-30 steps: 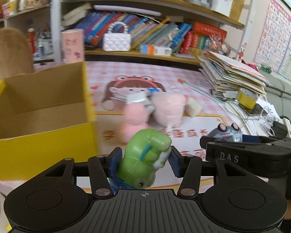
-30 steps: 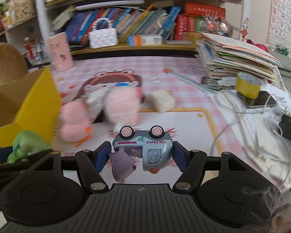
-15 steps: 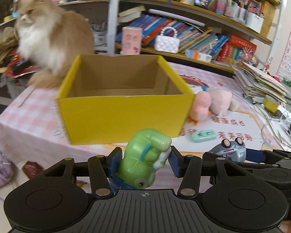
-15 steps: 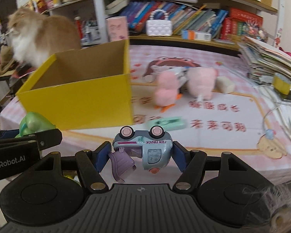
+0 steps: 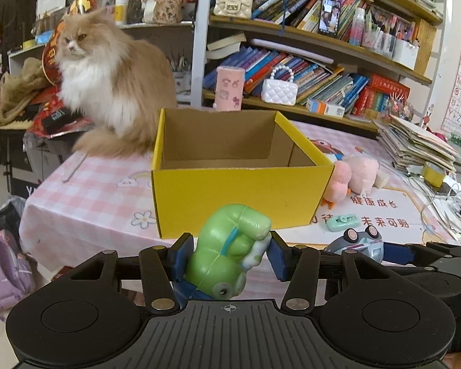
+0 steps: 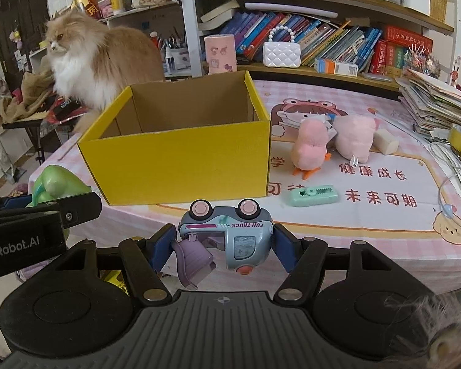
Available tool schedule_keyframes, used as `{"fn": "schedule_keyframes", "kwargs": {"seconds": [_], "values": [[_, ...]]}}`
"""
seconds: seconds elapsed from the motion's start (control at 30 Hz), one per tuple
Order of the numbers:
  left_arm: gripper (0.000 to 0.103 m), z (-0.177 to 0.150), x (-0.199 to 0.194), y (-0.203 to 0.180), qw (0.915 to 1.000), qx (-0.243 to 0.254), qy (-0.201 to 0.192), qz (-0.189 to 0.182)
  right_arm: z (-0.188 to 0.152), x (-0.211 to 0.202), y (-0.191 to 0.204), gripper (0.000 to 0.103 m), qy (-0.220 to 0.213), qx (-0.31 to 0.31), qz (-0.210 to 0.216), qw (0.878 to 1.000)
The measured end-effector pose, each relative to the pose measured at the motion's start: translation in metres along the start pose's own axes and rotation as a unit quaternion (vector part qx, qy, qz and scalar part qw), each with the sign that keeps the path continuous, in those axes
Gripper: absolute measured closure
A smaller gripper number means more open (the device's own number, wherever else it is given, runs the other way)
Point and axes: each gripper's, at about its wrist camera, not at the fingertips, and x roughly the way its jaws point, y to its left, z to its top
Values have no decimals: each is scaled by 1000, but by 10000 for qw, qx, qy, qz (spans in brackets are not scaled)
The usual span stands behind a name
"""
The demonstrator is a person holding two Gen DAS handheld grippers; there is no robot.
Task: Organize objects
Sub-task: 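Carry both held toy cars up and over the yellow box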
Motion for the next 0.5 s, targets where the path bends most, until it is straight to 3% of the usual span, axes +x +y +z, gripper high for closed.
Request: {"fn": "schedule_keyframes", "kwargs": {"seconds": [0.5], "values": [[53, -2, -11, 19, 10000, -16, -92, 1, 0, -3, 18, 37, -54, -21, -5, 10000]]}}
